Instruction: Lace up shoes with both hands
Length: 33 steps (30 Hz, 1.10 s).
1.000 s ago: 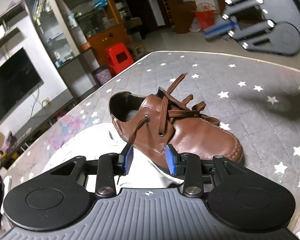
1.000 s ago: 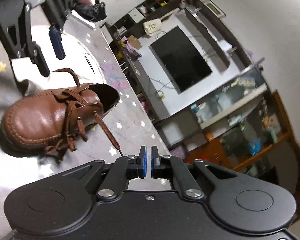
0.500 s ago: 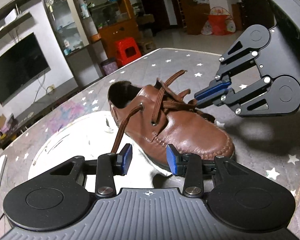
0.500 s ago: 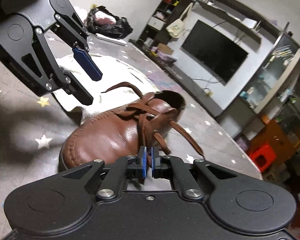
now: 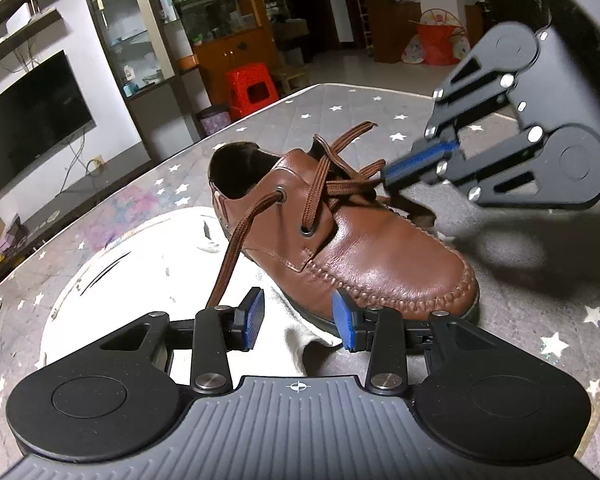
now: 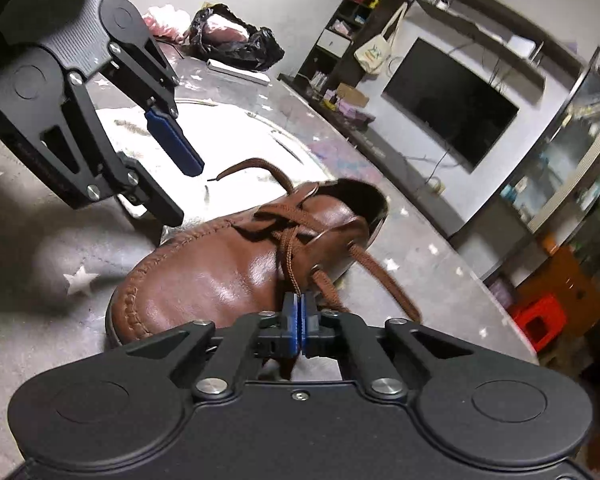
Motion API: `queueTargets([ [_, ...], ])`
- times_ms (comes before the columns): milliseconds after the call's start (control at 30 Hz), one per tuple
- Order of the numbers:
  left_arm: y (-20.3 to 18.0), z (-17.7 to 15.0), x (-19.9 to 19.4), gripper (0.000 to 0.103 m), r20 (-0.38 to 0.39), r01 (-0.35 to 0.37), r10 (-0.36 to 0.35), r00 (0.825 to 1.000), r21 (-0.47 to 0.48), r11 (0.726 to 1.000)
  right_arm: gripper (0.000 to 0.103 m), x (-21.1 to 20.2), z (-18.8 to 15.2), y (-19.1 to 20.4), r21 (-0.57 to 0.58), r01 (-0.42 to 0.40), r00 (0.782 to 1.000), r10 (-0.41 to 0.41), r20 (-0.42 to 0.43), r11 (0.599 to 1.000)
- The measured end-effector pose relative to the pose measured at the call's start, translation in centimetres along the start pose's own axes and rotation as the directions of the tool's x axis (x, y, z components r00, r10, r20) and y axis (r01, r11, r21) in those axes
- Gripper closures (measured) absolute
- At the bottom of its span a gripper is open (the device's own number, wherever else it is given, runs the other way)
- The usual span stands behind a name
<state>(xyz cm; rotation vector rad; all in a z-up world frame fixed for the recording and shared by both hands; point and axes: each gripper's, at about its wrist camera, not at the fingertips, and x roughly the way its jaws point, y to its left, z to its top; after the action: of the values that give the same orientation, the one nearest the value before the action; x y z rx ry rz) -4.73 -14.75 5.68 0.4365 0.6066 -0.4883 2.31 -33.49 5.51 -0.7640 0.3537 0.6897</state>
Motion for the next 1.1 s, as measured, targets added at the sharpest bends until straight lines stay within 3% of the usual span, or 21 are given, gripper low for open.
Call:
queueTargets([
  [100, 0.1, 0.0, 0.1, 0.064, 0.004, 0.002, -0.002, 1.0, -0.005, 1.0, 0.101, -1.0, 0.4, -0.1, -0.035, 0.03, 0.999, -0.029, 0.021, 0.999],
  [667, 0.7, -0.5, -0.3, 0.06, 0.011, -0.013, 0.014, 1.0, -0.063, 0.998, 0.1, -1.9, -1.9, -1.0, 0.095, 0.082, 0.996, -0.079, -0.042, 0.992],
  [800, 0.5, -0.9, -0.4, 0.059, -0.001, -0.018, 0.018, 1.0, -0.1, 0.995, 0.086, -0.7, -2.0, -2.0, 0.162, 0.092, 0.995, -0.087, -0.037, 0.983],
  [900, 0.3, -1.3, -0.4, 0.058, -0.011, -0.034, 0.033, 0.999, -0.119, 0.992, 0.085, -1.1, -2.6, -1.9, 0.209, 0.1, 0.995, -0.095, -0.036, 0.973],
  [1100, 0.1, -2.1, -1.0, 0.055, -0.021, -0.07, 0.067, 0.998, -0.171, 0.983, 0.069, -1.5, -4.4, -2.2, 0.322, 0.14, 0.99, -0.133, -0.045, 0.936],
])
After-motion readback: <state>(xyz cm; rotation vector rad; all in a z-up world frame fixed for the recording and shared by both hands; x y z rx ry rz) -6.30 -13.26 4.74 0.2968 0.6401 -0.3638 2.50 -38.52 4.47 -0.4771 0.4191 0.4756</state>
